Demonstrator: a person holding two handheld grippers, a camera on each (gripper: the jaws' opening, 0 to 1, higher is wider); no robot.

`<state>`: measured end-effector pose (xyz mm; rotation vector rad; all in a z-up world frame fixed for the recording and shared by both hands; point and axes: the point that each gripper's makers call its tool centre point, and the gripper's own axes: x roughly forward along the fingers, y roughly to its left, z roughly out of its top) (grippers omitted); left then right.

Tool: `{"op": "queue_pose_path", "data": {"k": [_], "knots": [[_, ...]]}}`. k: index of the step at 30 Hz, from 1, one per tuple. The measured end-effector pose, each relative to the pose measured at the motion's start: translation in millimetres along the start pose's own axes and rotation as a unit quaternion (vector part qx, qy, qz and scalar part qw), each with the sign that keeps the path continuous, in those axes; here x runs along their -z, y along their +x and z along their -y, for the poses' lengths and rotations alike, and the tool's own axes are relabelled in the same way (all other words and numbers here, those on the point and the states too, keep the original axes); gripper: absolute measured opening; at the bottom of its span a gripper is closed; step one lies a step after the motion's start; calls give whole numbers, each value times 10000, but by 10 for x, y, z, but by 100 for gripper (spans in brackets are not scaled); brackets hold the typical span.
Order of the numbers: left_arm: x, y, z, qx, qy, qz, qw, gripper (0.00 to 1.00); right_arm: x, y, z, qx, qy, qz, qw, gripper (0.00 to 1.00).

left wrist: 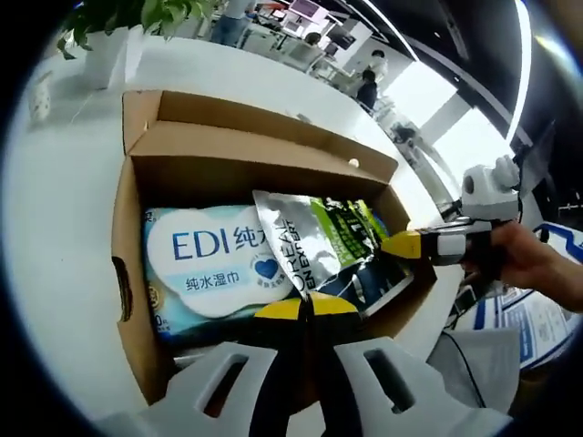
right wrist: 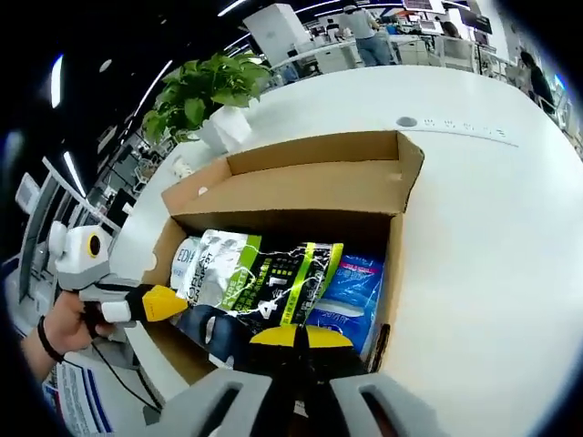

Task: Operate the shoe box by opening the lid, removing the specified soft item, and placing it in the target area until the item is outside and the box remains undamaged.

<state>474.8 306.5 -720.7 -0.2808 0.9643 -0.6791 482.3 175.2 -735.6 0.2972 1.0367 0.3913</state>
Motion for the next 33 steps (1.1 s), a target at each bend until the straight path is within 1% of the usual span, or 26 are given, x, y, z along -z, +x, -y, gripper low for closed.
{"op": "queue_pose_path", "data": {"k": [6,18,28,33], "knots": [[-51,-70,3,5,-14,144,9999,0,-8,-52,-65,-130,21,117,9998,0],[-122,-115,129,40,164,194,9997,0,-58,-196,-74,-179,52,271,9995,0],[-227,-178,301,93,407,261,9988,0,-89,-384,-66,-206,59,451,9988,0],[-288,-174,430,167,540,286,9980,0,-109,-513,-19,-173,63,577,9982,0]]}}
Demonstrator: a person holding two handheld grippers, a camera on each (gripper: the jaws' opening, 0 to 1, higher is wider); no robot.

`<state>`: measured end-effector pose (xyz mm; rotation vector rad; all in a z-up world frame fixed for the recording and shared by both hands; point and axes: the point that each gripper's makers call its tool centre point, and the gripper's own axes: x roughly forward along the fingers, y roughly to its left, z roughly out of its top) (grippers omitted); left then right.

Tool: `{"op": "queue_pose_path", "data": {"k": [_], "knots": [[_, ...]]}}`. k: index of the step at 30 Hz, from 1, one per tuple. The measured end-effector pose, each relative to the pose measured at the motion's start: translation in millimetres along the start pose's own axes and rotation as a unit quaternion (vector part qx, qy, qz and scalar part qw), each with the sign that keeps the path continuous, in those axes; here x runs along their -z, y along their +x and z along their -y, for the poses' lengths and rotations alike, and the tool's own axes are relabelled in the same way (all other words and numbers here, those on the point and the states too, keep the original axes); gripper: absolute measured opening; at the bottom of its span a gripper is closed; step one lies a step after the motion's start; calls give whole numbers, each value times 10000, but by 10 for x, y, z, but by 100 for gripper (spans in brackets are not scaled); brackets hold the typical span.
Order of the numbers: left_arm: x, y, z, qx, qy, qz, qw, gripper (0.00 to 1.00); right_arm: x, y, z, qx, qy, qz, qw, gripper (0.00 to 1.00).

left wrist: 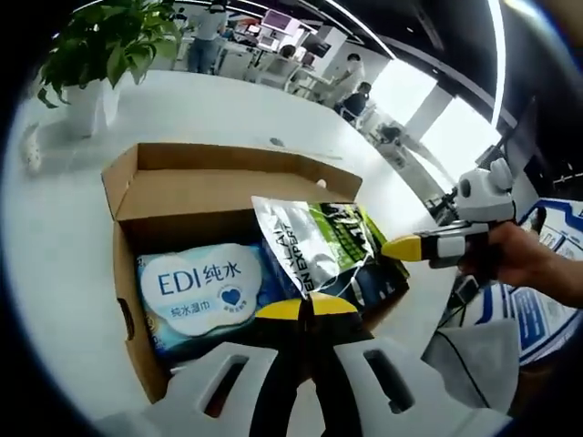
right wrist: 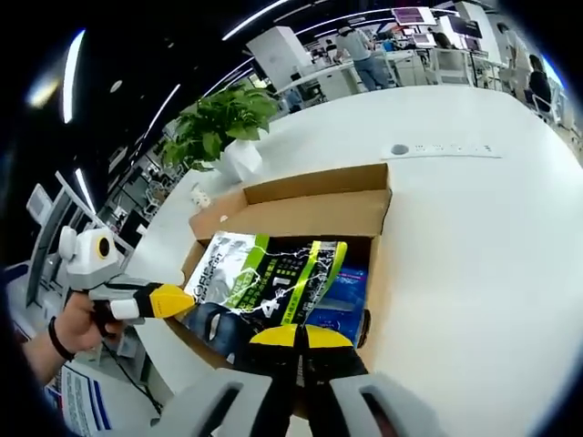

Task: Operate the shoe box by opening the lid, removing the specified soft item, and placing it in the target area until the item is outside and the box remains undamaged.

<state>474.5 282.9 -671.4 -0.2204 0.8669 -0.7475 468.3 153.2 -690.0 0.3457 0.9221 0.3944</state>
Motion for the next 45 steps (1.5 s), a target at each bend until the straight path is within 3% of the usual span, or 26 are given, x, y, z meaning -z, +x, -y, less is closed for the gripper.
{"op": "queue_pose_path", "data": {"k": [16,45], "knots": [[-98,132,359,217,376,-34,9991,0,-4,-334,218,146,79,219,9996,0],[-99,751,1127,747,755,-357,9937,0,204,-848,1069,625,565,410,9956,0]]}}
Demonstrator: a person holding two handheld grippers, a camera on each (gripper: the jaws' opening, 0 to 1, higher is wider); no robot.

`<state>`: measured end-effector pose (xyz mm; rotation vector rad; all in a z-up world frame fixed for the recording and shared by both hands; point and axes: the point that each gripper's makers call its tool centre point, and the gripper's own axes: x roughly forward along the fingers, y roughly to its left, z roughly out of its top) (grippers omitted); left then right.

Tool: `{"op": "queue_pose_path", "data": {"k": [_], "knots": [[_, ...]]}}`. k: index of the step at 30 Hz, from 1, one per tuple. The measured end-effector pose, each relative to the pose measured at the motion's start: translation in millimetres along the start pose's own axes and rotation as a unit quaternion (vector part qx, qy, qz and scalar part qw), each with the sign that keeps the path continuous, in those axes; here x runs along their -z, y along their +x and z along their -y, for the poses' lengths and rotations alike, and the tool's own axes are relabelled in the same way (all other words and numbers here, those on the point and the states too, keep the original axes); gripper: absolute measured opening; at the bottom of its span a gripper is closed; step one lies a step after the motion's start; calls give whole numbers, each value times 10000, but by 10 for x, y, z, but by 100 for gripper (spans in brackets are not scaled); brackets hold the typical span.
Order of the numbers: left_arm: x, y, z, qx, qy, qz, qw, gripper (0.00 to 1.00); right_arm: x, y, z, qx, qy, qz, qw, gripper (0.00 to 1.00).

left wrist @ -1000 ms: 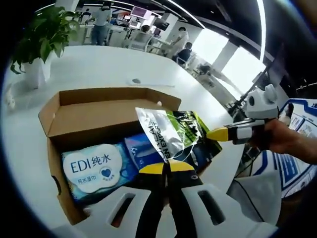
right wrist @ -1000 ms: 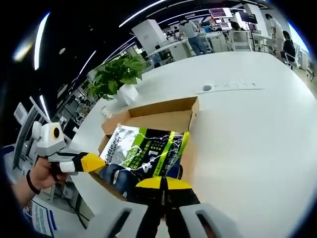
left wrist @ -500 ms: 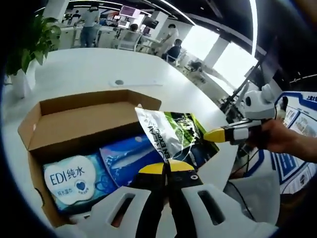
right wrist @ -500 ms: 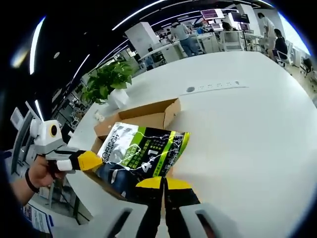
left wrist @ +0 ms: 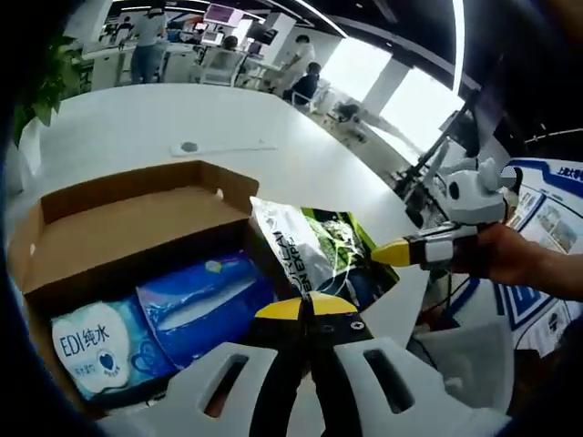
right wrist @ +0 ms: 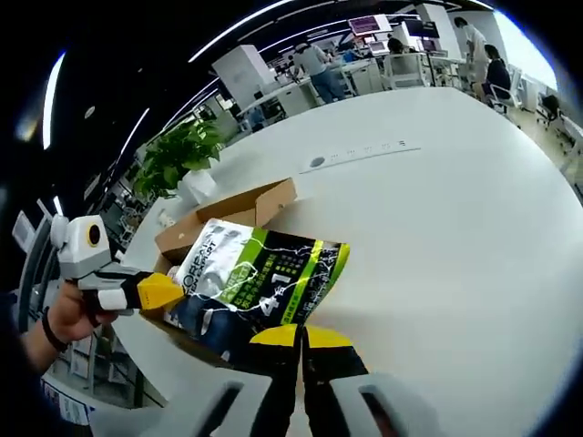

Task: Operate the shoe box by opening the lid, removing the specified soft item, and placing it in the target area until the item is outside and the box remains undamaged.

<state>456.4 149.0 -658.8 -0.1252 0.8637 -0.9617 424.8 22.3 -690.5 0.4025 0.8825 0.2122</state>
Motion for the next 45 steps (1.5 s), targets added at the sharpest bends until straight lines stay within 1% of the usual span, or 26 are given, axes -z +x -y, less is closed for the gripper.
{"op": "queue_pose_path", "data": {"k": [7,8,11,16,22,25,29,36,39,40,42,45], "knots": [[-97,211,177,35,82,-46,9999,0,-71,-84,255,121,56,65,9999,0],[-118,248,210,31,88,-34,10000,0,-76,-88,269,127,57,67,9999,0],[-159,331,284,35,98,-17,9999,0,-130,-127,398,175,99,99,9997,0],[-176,483,319,-121,227,-63,9996,0,-202,-130,533,209,58,83,9997,0],[-166,632,309,-276,374,-167,9988,0,-273,-96,670,247,25,53,9997,0],[-176,711,289,-360,424,-178,9983,0,-297,-72,711,260,-91,23,9996,0],[-168,786,240,-456,387,-201,9980,0,-365,-27,778,250,-81,8,9997,0],[-183,876,152,-606,402,-247,9970,0,-404,127,849,225,-111,-121,9996,0],[-177,922,108,-681,481,-306,9961,0,-414,196,869,214,-149,-174,9995,0],[-163,954,63,-731,401,-351,9959,0,-414,224,886,208,-179,-196,9994,0],[-163,1000,34,-776,286,-363,9959,0,-412,263,922,227,-174,-242,9993,0],[-172,1052,26,-832,337,-393,9952,0,-431,323,976,229,-151,-273,9993,0]]}}
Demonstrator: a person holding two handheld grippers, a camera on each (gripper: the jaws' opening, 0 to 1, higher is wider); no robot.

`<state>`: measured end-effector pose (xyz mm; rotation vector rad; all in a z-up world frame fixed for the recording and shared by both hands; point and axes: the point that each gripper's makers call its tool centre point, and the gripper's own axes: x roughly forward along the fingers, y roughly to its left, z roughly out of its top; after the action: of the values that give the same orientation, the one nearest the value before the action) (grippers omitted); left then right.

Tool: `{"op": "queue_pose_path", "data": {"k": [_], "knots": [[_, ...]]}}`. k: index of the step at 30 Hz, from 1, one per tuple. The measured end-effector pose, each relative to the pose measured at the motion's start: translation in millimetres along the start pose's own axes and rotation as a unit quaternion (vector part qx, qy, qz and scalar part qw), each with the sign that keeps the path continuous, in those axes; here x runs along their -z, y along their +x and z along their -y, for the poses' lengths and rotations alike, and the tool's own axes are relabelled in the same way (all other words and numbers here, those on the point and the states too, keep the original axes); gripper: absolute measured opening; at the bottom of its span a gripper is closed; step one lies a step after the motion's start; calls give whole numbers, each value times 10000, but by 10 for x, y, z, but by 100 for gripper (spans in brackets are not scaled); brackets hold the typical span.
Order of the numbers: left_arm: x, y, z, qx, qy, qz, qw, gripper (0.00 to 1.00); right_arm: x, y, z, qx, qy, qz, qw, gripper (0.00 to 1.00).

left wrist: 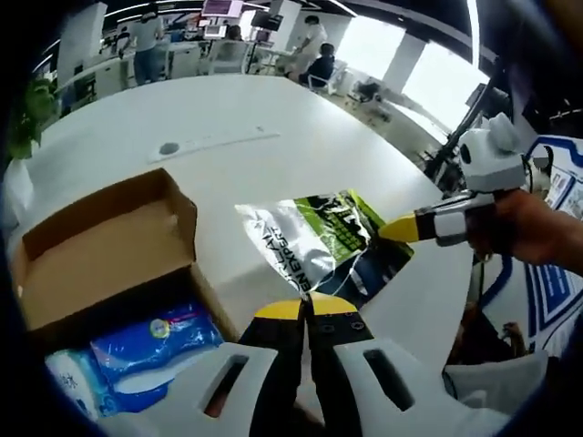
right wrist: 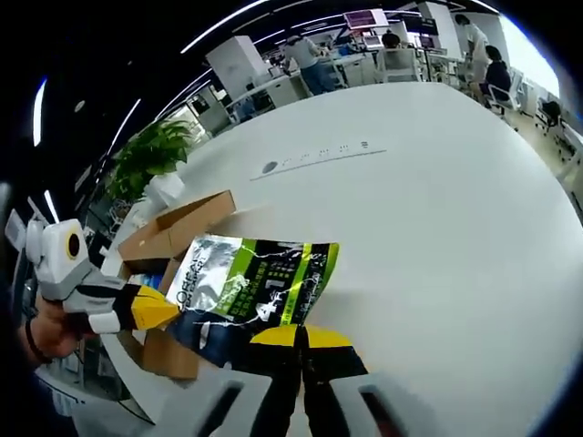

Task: Operate the shoe box by opening the lid, removing the specified soft item, and placing it in the target area until the item is outside and the box remains undamaged.

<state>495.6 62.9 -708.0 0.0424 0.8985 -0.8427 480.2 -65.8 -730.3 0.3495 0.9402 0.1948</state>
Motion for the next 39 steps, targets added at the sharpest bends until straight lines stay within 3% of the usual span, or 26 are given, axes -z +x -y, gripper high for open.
{"op": "queue_pose_path", "data": {"k": [16,21,39], "knots": [[80,159,-90,-158,53,-231,9996,1,28,227,83,-55,-25,-177,9998,0],[189,218,-116,-415,432,-572,9966,1,35,287,80,-90,-31,-208,9997,0],[242,262,-178,-620,429,-722,9945,1,109,443,106,-74,29,-263,9996,0]]}}
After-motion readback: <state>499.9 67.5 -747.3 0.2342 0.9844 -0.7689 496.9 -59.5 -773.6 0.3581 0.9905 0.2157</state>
